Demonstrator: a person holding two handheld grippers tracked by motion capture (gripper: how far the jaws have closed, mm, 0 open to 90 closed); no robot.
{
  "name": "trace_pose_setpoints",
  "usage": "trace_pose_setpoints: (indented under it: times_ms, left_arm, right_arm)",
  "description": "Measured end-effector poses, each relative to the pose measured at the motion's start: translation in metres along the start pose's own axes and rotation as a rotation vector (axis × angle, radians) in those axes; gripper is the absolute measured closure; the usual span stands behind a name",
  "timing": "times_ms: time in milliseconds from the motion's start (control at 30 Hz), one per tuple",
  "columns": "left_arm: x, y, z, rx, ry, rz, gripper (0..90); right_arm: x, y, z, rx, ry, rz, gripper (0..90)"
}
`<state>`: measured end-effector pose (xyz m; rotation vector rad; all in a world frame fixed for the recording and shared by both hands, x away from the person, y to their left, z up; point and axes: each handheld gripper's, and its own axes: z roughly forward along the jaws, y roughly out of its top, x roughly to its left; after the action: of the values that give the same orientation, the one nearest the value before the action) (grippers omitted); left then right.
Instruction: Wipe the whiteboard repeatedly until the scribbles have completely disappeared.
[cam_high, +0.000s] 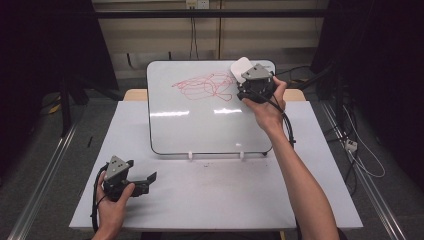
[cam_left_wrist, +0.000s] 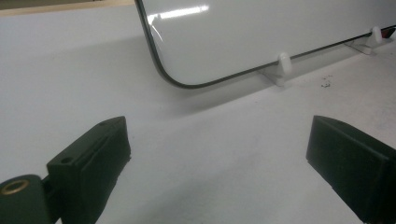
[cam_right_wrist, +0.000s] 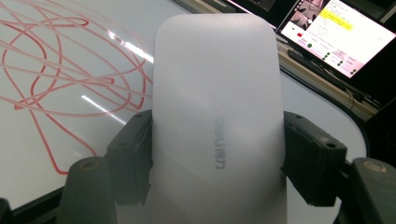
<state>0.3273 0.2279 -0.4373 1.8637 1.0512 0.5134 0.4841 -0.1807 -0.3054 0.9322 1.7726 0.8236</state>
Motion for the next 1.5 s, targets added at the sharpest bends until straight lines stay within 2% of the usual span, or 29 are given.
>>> trace_pose_setpoints:
  times_ms: [167, 633, 1000, 1333, 1500]
  left_arm:
    - [-0.001, 0.001, 0.0, -0.005, 0.001, 0.005, 6.1]
    - [-0.002, 0.001, 0.0, -0.002, 0.0, 0.01, 6.1]
    - [-0.003, 0.001, 0.0, -0.002, 0.0, 0.012, 6.1]
    - [-0.003, 0.001, 0.0, -0.001, 0.001, 0.008, 6.1]
    - [-0.002, 0.0, 0.0, -0.003, 0.002, 0.011, 6.1]
  right_arm:
    - [0.009, 0.0, 0.0, 0.015, 0.005, -0.019, 31.8]
    - [0.032, -0.011, -0.002, 0.004, 0.05, -0.049, 31.8]
    - [0.061, -0.024, -0.008, 0.002, 0.108, -0.111, 31.8]
    - [0.089, -0.036, -0.017, 0.007, 0.154, -0.198, 31.8]
    - [0.091, -0.037, -0.017, 0.002, 0.146, -0.205, 31.8]
